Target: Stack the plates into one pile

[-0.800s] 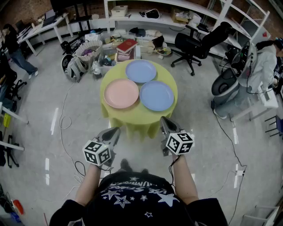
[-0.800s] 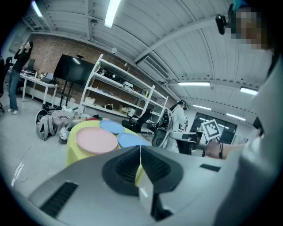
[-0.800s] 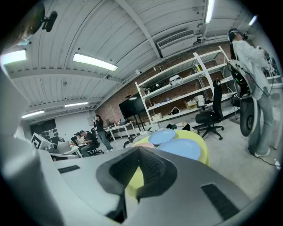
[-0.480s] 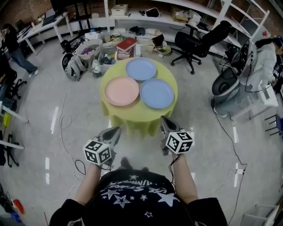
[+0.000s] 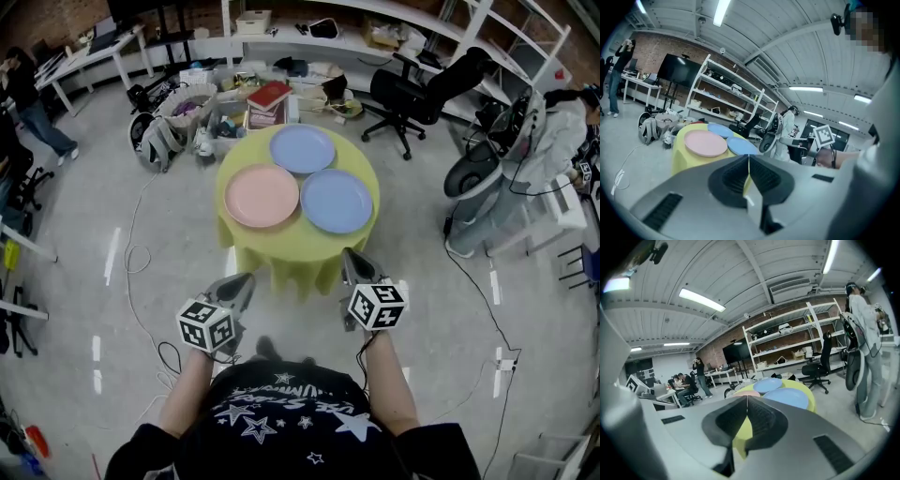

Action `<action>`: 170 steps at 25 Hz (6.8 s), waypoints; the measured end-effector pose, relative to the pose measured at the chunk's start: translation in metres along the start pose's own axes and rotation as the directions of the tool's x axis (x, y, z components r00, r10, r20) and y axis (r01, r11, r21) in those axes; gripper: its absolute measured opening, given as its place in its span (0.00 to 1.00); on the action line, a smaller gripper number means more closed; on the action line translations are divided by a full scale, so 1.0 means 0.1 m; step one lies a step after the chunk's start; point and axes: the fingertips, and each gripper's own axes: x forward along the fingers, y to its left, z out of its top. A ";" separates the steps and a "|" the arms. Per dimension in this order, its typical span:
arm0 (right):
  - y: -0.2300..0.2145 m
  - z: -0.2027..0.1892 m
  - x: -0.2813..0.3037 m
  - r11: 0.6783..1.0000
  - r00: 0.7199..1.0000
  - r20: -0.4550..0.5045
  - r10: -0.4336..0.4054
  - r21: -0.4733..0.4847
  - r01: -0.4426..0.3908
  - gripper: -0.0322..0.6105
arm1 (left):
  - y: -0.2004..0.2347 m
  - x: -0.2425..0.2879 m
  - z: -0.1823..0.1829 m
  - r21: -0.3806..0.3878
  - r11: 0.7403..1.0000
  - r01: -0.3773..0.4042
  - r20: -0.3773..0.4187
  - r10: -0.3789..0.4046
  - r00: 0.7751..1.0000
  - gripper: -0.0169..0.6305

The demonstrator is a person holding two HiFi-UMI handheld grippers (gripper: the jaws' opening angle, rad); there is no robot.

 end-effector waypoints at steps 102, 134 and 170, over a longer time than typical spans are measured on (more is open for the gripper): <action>-2.54 -0.13 4.49 0.978 0.723 -0.687 0.073 0.191 0.083 0.16 | 2.01 2.52 0.89 -0.074 0.942 -0.327 -0.260 0.298 0.918 0.06; -2.20 0.32 2.90 0.847 0.940 -0.331 -0.079 0.476 0.238 0.10 | 1.77 1.67 0.44 -0.031 0.977 -0.209 -0.236 0.196 0.952 0.06; -2.21 -0.91 1.26 0.788 0.782 -0.516 -0.351 0.289 0.544 0.20 | 1.35 1.31 -0.08 0.038 0.999 -0.024 -0.330 0.035 0.943 0.06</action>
